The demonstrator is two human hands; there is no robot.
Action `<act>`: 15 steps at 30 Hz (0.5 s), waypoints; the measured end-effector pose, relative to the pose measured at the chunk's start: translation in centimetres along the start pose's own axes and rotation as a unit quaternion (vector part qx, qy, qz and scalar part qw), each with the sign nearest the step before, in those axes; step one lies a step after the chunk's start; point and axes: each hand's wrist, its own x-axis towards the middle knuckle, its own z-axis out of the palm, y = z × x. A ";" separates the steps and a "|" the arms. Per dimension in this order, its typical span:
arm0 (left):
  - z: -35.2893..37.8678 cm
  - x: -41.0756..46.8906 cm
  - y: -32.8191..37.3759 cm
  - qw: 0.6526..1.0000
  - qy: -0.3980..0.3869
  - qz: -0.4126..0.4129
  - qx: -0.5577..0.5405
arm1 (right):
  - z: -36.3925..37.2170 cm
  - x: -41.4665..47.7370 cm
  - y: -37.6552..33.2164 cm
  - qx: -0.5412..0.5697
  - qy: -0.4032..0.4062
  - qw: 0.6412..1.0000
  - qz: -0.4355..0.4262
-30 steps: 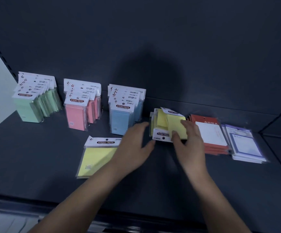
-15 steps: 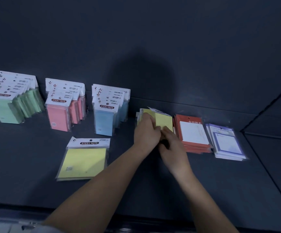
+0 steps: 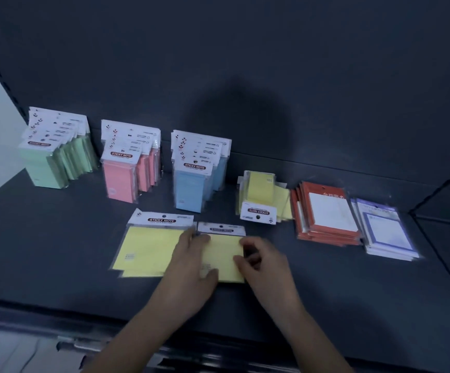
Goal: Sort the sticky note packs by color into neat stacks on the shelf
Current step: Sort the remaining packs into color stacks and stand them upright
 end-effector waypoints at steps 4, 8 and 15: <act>0.6 -0.4 0.4 0.995 -0.024 0.044 0.092 | 0.2 0.1 -0.6 -0.182 -0.029 0.981 -0.066; 0.0 1.5 2.1 0.995 0.020 0.086 0.039 | -1.5 2.1 -1.0 -0.094 0.057 0.993 -0.041; 0.9 7.5 7.1 0.985 -0.032 0.026 -0.165 | -3.5 5.7 -1.1 0.101 0.074 0.985 0.117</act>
